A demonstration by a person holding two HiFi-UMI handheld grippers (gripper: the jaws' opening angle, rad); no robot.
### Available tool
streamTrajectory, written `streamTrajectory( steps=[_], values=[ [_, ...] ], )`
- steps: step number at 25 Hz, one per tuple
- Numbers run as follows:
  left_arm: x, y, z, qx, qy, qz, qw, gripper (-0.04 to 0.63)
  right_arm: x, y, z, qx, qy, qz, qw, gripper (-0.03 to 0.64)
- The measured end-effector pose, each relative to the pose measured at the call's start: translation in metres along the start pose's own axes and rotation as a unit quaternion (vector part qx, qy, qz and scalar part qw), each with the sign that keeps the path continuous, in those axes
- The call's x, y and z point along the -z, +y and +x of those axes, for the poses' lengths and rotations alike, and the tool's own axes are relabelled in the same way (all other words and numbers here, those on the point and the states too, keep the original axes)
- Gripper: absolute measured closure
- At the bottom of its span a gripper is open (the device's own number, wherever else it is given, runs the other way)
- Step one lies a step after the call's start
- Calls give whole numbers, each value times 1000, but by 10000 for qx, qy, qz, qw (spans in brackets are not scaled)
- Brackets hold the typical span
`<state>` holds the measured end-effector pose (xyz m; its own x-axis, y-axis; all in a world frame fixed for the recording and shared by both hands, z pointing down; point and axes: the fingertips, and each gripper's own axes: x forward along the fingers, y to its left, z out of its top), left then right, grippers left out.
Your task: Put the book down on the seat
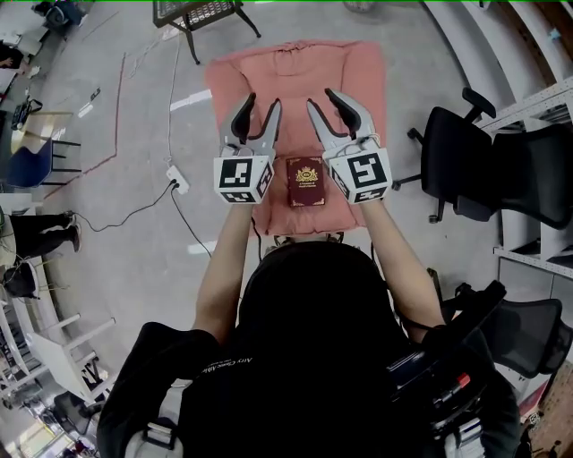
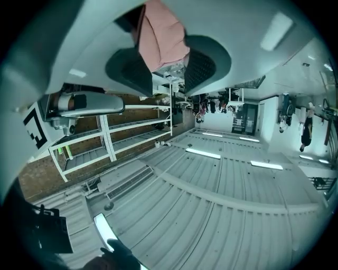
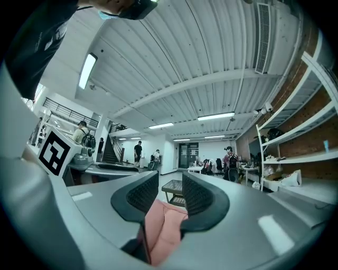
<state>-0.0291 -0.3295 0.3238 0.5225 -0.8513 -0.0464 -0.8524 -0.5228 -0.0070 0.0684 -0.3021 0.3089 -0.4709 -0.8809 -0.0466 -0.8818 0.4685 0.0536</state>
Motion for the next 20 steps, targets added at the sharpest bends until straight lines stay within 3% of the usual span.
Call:
streamTrajectory(
  steps=[9,20],
  values=[
    [9,-25,-9,244,-111,104,9996,415,5,5,-14,164,-179,-124,9996,503],
    [25,-24,-14,148,-63,108,9998,489,37,13,-13,378,-6,-16,9993,549]
  ],
)
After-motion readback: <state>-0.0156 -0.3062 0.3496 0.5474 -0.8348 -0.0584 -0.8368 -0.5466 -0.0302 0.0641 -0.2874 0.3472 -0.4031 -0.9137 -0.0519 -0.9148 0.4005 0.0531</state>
